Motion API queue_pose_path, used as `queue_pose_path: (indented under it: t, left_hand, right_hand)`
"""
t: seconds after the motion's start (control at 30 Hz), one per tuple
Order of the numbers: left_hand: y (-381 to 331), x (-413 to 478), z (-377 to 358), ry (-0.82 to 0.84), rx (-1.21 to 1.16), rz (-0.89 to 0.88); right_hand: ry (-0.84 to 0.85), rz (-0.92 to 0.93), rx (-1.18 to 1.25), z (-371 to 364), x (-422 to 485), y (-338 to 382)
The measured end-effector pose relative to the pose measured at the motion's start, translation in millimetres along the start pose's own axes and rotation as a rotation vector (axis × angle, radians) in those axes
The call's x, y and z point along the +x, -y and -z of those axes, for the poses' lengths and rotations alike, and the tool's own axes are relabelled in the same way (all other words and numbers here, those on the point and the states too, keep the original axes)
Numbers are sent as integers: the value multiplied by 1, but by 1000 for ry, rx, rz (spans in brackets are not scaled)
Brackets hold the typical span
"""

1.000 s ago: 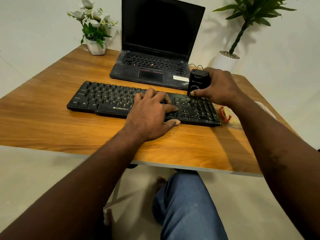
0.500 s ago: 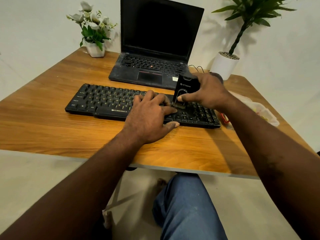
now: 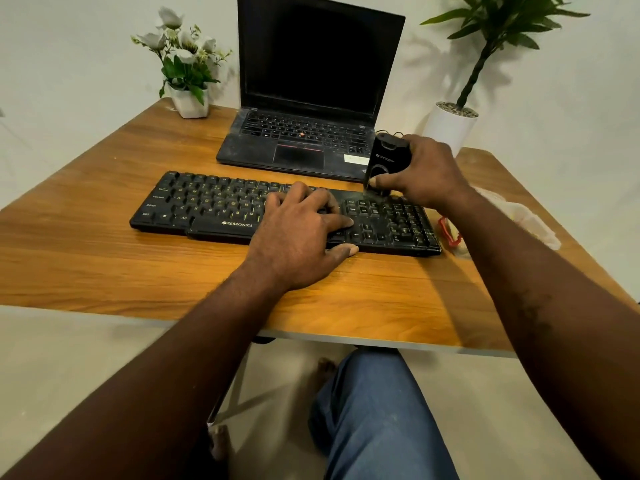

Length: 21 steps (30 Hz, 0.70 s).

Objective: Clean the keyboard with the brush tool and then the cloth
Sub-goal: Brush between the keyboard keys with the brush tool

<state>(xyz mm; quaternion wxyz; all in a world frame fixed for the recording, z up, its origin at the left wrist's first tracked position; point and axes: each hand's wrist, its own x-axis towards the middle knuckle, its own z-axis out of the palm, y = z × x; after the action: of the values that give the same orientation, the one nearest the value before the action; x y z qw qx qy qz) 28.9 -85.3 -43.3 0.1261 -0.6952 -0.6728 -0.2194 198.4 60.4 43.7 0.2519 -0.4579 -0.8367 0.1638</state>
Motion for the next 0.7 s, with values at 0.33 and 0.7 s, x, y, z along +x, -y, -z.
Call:
queue_pose_path:
  t: [0.33,0.7]
  left_hand:
    - [0,1,0,3,2,-7]
    - [1,2,0,8,-3,-4]
  right_hand:
    - [169,-15,127,10,3,-15]
    - [287,54,57,13,-4,-8]
